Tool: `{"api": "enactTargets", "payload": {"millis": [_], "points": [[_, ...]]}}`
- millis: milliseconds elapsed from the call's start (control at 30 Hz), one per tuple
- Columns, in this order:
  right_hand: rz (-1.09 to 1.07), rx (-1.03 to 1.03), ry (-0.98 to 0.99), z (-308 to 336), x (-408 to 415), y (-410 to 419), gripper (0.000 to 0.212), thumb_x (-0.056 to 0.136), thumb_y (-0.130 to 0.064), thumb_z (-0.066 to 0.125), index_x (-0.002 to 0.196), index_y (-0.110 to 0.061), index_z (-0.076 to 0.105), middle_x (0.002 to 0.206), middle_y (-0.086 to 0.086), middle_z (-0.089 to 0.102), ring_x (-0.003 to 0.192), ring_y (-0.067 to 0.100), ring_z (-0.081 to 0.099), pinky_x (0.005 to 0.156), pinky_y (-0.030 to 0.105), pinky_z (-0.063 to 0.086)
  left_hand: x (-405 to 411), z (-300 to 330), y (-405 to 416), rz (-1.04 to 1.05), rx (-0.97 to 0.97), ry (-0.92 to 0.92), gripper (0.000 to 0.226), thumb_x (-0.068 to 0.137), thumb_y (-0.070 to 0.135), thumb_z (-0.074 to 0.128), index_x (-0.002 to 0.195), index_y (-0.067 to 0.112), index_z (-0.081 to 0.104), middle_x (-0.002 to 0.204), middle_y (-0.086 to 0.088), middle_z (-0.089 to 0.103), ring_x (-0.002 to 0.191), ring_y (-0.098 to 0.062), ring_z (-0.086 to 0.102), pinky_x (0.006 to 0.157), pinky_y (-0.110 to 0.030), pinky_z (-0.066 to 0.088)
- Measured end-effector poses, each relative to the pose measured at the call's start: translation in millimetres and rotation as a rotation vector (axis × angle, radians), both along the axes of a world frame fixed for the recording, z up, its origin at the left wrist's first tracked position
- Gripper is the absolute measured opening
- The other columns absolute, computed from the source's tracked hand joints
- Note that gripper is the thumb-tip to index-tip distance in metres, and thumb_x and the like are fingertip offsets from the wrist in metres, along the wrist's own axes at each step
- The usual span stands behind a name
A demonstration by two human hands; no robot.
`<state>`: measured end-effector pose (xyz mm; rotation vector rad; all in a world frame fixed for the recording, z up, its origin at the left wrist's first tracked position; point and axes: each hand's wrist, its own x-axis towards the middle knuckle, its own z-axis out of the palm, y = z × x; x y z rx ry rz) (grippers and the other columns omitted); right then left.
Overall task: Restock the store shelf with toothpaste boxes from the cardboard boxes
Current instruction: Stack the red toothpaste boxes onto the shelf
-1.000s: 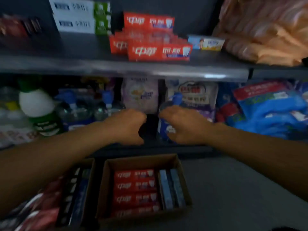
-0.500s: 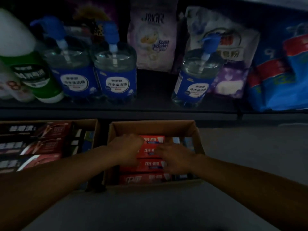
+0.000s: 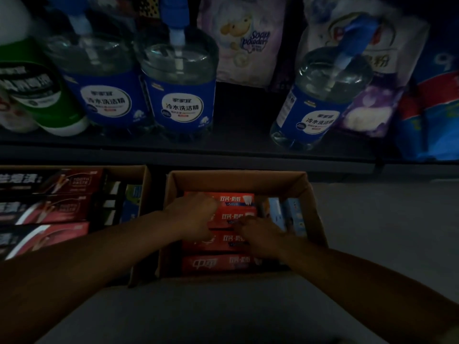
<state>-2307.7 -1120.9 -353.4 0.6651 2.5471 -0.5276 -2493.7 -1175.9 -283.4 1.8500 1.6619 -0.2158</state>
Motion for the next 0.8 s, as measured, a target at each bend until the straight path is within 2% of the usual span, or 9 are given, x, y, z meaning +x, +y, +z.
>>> {"api": "enactTargets", "payload": {"millis": [200,433,600,700,800], "points": [[0.002,0.01,-0.062,-13.6,-1.5,0.4,0.044,0.095,-0.034,0.052,0.132,-0.01,0.05,0.135,0.011,0.053,0.119,0.025,0.054,0.099,0.039,0.046,-5.8,-2.6,-1.5,0.021,-0.014,-0.031,0.043,0.08,0.029,0.072,0.119,0.022,0.057,0.118,0.003,0.061,0.102,-0.011,0.061,0.086,-0.029,0.054],[0.004,-0.017,-0.079,-11.3,-10.3,0.5,0.041,0.096,-0.029,0.054,0.131,-0.009,0.051,0.131,0.012,0.056,0.115,0.023,0.057,0.097,0.033,0.043,-8.7,3.2,0.4,0.046,-0.044,-0.048,0.045,0.08,0.028,0.073,0.122,0.022,0.058,0.118,0.003,0.062,0.102,-0.013,0.062,0.087,-0.032,0.055],[0.068,0.077,-0.108,-8.3,-8.1,7.6,0.056,0.085,-0.034,0.068,0.133,-0.014,0.049,0.133,0.008,0.055,0.12,0.022,0.053,0.103,0.037,0.042,-11.0,15.6,0.4,0.029,-0.028,-0.038,0.044,0.081,0.031,0.072,0.122,0.023,0.057,0.119,0.003,0.062,0.105,-0.011,0.061,0.091,-0.031,0.052],[0.073,0.116,-0.067,19.6,-8.9,13.0,0.064,0.081,-0.039,0.07,0.135,-0.017,0.045,0.135,0.005,0.052,0.122,0.021,0.051,0.105,0.041,0.041,-15.3,26.2,-0.5,0.032,-0.01,-0.015,0.035,0.079,0.031,0.074,0.111,0.023,0.063,0.109,0.006,0.065,0.095,-0.008,0.063,0.084,-0.029,0.055],[0.097,0.174,-0.034,62.3,-8.9,26.3,0.064,0.077,-0.041,0.07,0.132,-0.018,0.047,0.127,0.003,0.056,0.11,0.019,0.055,0.093,0.038,0.048,-16.8,47.2,2.0,0.013,0.029,0.032,0.026,0.079,0.034,0.072,0.101,0.021,0.063,0.095,0.007,0.064,0.083,-0.008,0.061,0.076,-0.029,0.056]]}}
